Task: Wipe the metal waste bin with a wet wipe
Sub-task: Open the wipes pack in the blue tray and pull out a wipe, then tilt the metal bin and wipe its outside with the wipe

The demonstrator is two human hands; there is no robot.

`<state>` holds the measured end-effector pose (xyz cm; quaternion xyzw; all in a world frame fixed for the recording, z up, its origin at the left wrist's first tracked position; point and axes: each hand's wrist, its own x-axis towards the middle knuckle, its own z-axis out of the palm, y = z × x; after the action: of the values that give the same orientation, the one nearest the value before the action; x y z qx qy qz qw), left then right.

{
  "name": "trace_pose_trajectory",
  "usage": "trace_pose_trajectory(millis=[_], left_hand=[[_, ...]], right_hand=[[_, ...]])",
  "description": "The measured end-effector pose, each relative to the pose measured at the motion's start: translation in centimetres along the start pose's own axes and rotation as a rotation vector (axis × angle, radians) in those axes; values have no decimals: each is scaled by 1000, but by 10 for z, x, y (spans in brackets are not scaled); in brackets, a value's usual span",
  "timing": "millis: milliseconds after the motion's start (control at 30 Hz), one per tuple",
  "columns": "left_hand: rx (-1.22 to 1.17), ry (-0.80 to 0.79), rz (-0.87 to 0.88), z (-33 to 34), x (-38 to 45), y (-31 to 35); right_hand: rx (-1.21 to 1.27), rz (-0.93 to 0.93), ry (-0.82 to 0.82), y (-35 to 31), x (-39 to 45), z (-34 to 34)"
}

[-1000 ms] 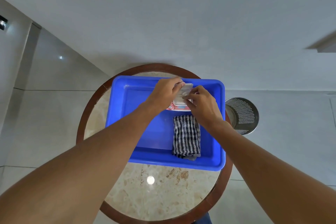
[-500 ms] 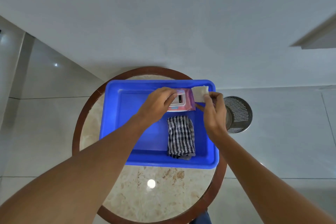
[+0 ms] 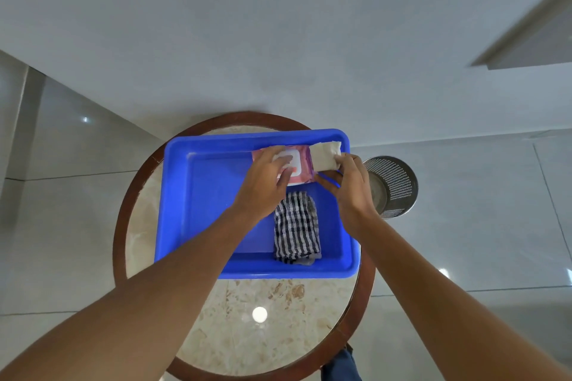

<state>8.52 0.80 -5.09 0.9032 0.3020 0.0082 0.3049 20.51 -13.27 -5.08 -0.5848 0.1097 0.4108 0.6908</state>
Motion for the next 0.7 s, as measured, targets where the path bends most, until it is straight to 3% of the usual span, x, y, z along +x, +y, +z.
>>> trace_pose_trajectory(millis=[67, 200, 433, 700], left_hand=[[-317, 83, -135, -1, 7, 24], [-862, -21, -448, -1, 20, 57], [-1018, -27, -616, 4, 26, 58], [-1049, -12, -628, 4, 19, 63]], right_hand=[[-22, -3, 0, 0, -1, 2], [-50, -16, 18, -6, 0, 3], [-52, -47, 57, -14, 1, -4], [52, -106, 63, -16, -2, -21]])
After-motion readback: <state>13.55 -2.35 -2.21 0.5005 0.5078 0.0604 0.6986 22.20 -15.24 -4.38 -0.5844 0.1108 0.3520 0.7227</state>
